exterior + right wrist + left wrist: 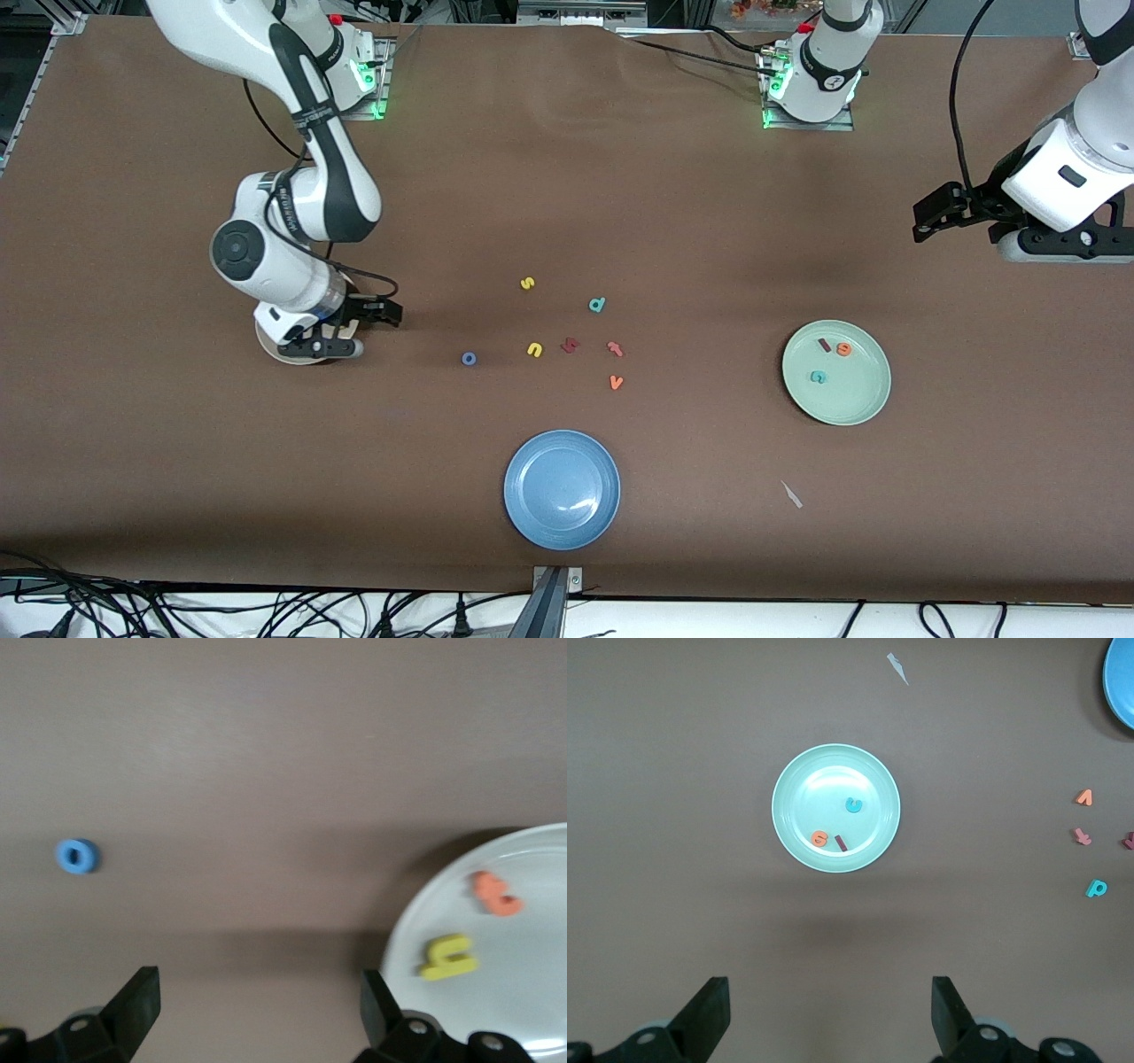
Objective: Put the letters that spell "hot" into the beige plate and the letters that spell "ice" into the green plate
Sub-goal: 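Reach the right gripper to the blue o ring and grasp it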
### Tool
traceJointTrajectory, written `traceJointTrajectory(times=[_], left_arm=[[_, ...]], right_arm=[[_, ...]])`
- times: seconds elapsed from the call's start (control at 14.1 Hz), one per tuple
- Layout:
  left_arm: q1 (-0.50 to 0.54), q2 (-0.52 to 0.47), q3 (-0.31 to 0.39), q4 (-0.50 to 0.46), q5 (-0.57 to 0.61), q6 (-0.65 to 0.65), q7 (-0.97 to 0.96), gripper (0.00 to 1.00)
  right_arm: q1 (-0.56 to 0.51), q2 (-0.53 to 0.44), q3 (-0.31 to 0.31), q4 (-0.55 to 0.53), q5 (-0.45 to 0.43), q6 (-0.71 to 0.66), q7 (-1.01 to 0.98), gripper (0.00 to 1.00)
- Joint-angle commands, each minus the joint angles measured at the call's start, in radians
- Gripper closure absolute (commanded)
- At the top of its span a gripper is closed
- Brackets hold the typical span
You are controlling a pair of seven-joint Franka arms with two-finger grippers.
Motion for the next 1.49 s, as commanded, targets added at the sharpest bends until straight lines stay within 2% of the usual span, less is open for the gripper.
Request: traceJointTrajectory(times=[0.0,0.21,0.36,0.99,1.21,1.42], left_arm=[[0.001,0.016,-0.004,0.035,0.019,-0.026,0.015,0.0],[0.001,0.016,-0.004,0.035,0.019,-0.026,0.015,0.0],[-0.001,0.016,-0.004,0.035,0.019,-0.026,0.015,0.0],[-0.001,0.017,-0.004,0.04,0.019,-0.028,0.015,0.0],[-0.001,0.017,-0.004,0.04,0.019,-0.028,0.015,0.0],[-0.001,0.017,-0.004,0.04,0.019,-0.029,0.015,0.0]], right_arm=[[0.066,0.106,0.0,0.123,0.022,-0.011,0.136,0.0],[0.128,0.217,0.0,0.24,0.022,-0.008,0.232,0.0],[0.132,0.268,0.001,0.3,0.022,-0.008,0.236,0.0],[0.159,0.377,0.0,0.401,0.011,-0.011,0.201,0.02],[0.159,0.377,0.0,0.405,0.009,-0.011,0.193,0.15],[0.159,0.374,0.0,0.403,0.009,-0.017,0.176,0.38]])
